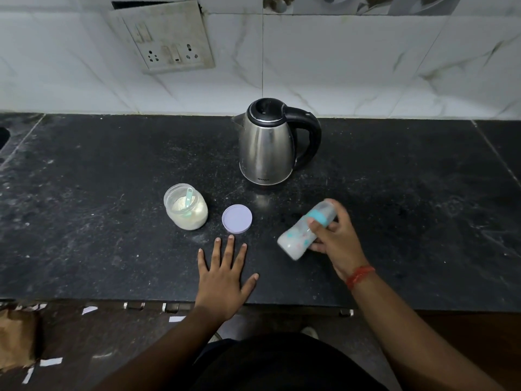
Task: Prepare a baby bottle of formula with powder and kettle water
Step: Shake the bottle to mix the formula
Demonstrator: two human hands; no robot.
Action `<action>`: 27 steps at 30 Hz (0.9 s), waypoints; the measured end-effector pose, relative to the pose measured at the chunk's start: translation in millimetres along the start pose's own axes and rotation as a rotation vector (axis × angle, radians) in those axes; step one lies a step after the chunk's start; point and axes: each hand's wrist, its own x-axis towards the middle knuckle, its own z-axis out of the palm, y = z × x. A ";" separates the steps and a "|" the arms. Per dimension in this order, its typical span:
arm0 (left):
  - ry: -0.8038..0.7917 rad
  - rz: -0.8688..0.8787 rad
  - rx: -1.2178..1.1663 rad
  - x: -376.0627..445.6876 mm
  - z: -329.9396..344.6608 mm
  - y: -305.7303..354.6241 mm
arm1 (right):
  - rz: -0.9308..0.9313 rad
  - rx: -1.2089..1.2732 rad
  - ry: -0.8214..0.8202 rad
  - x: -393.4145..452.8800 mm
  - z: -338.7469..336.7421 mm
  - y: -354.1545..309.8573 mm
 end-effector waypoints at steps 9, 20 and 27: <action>0.002 -0.005 0.010 0.6 3.2 -0.2 | -0.054 0.099 0.138 4.0 -5.0 0.8; 0.011 0.004 -0.003 -0.5 2.2 -1.2 | -0.012 -0.112 -0.073 9.7 -11.7 -11.8; 0.006 -0.003 0.006 -1.4 -0.4 0.2 | -0.071 -0.059 -0.019 9.3 -8.8 -10.5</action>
